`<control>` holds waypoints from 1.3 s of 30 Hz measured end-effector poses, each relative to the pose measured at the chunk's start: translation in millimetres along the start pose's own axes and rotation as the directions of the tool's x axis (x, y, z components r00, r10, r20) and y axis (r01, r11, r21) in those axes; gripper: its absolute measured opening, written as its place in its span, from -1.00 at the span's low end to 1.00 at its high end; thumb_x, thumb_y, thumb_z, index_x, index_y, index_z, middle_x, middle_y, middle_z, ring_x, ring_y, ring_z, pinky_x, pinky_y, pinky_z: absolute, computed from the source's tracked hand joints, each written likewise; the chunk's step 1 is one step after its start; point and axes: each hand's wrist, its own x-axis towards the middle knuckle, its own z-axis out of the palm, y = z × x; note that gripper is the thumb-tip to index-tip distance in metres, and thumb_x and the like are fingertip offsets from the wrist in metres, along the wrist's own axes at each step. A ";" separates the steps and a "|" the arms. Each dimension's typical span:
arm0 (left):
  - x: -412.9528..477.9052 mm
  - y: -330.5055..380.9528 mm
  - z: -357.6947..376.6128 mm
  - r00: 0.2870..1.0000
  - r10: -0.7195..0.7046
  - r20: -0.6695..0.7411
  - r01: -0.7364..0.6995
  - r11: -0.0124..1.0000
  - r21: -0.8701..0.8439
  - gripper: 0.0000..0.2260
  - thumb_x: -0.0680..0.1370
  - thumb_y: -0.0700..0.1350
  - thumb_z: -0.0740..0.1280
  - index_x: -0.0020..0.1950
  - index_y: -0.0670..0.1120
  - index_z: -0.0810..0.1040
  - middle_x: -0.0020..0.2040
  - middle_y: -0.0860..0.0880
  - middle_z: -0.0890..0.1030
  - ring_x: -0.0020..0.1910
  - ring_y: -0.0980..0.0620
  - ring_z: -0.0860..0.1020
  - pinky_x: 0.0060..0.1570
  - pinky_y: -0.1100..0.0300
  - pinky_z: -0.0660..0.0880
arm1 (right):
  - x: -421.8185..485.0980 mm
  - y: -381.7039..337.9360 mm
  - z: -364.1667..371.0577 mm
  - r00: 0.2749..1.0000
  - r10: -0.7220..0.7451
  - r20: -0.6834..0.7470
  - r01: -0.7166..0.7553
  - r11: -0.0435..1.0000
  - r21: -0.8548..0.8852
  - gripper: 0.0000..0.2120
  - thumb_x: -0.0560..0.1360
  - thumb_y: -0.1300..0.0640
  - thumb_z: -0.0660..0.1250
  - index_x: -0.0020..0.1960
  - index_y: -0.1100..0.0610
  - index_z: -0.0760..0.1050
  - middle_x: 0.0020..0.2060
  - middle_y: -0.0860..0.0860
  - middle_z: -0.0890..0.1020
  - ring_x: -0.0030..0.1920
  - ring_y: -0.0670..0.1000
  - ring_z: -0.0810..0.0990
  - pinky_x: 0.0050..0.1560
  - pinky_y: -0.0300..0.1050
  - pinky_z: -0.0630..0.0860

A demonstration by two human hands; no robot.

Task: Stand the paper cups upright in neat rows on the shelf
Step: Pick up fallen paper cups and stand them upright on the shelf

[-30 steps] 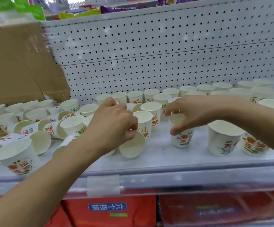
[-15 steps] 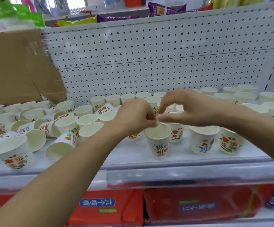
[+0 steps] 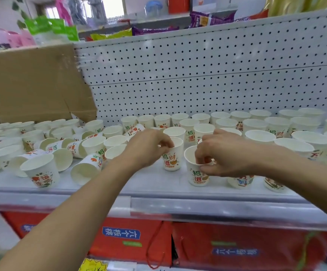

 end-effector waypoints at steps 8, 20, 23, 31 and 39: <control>-37.3 -12.1 -15.1 0.975 -0.092 -0.201 0.026 0.950 -0.310 -0.80 0.51 -0.06 0.41 0.12 0.07 0.62 0.10 0.16 0.62 0.15 0.21 0.50 0.20 0.25 0.36 | -1.1 -6.7 -3.4 0.993 0.073 -0.094 -0.061 0.990 0.126 -0.63 0.44 -0.33 0.20 0.09 -0.13 0.53 -0.01 -0.23 0.54 0.07 -0.13 0.41 0.15 -0.12 0.32; -127.2 -129.6 -13.8 0.892 -0.269 -0.362 0.266 0.962 -0.060 -0.33 0.34 0.26 0.41 0.29 -0.13 0.40 0.18 -0.07 0.42 0.17 -0.09 0.44 0.14 0.03 0.41 | 86.9 -95.8 6.9 0.966 0.133 -0.223 -0.048 0.935 0.352 -0.63 0.50 -0.17 0.30 0.26 -0.08 0.47 0.17 -0.10 0.48 0.17 -0.03 0.46 0.10 0.02 0.46; -122.6 -136.2 -7.0 0.886 -0.327 -0.329 0.353 0.935 0.021 -0.17 0.28 0.40 0.29 0.31 -0.18 0.33 0.18 -0.10 0.38 0.14 -0.13 0.43 0.06 0.01 0.42 | 118.9 -115.3 12.2 0.965 0.120 -0.232 -0.052 0.959 0.279 -0.66 0.50 -0.14 0.31 0.23 -0.07 0.47 0.18 -0.09 0.46 0.21 -0.03 0.38 0.12 -0.03 0.37; -114.1 -158.1 0.7 0.904 -0.317 -0.287 0.344 0.938 0.045 -0.52 0.42 0.11 0.35 0.17 -0.13 0.29 0.12 -0.06 0.31 0.03 -0.15 0.47 -0.28 0.10 0.28 | 137.0 -134.6 21.4 0.971 0.161 -0.178 -0.139 0.982 0.130 -0.83 0.55 -0.07 0.26 0.01 -0.01 0.55 -0.10 -0.08 0.51 0.06 0.00 0.41 -0.12 -0.09 0.35; -106.7 -177.9 -5.4 0.942 -0.136 -0.308 0.154 0.987 0.035 -0.76 0.49 -0.14 0.29 0.12 -0.08 0.36 0.11 -0.09 0.42 -0.07 -0.16 0.48 -0.26 0.08 0.27 | 105.0 -128.2 14.3 0.935 0.296 -0.197 -0.268 0.950 0.159 -0.85 0.53 -0.05 0.30 -0.06 -0.02 0.60 -0.15 -0.12 0.53 -0.08 -0.12 0.27 -0.07 -0.02 0.44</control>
